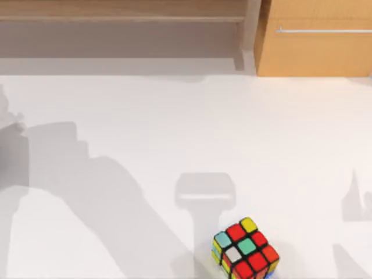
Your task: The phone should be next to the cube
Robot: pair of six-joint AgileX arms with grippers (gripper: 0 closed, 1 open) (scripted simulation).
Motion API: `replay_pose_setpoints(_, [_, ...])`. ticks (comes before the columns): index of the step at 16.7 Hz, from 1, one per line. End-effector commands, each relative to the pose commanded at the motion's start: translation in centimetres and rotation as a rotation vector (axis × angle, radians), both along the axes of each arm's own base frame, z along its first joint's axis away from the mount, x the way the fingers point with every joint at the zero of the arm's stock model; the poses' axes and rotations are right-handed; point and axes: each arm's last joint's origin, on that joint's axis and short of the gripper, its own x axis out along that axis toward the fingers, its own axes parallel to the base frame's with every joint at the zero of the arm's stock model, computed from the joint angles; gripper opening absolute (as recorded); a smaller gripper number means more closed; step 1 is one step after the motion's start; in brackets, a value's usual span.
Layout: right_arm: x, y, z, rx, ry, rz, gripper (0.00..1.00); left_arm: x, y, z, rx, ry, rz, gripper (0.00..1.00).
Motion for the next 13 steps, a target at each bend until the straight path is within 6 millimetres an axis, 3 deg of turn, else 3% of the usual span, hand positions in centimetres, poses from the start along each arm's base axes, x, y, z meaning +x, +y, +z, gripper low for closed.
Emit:
replay_pose_setpoints(3, [0.0, 0.0, 0.0, 0.0, 0.0, 0.0, 1.0, 0.3, -1.2, 2.0, 0.01, -0.049, 0.006, 0.0])
replay_pose_setpoints(6, [0.0, 0.0, 0.0, 0.0, 0.0, 0.0, 1.0, 0.4, -3.7, 3.4, 0.01, -0.074, -0.007, 0.0])
replay_pose_setpoints(13, [0.0, 0.0, 0.0, 0.0, 0.0, 0.0, 1.0, -1.4, -13.4, 4.6, -0.011, -0.062, -0.139, 0.0])
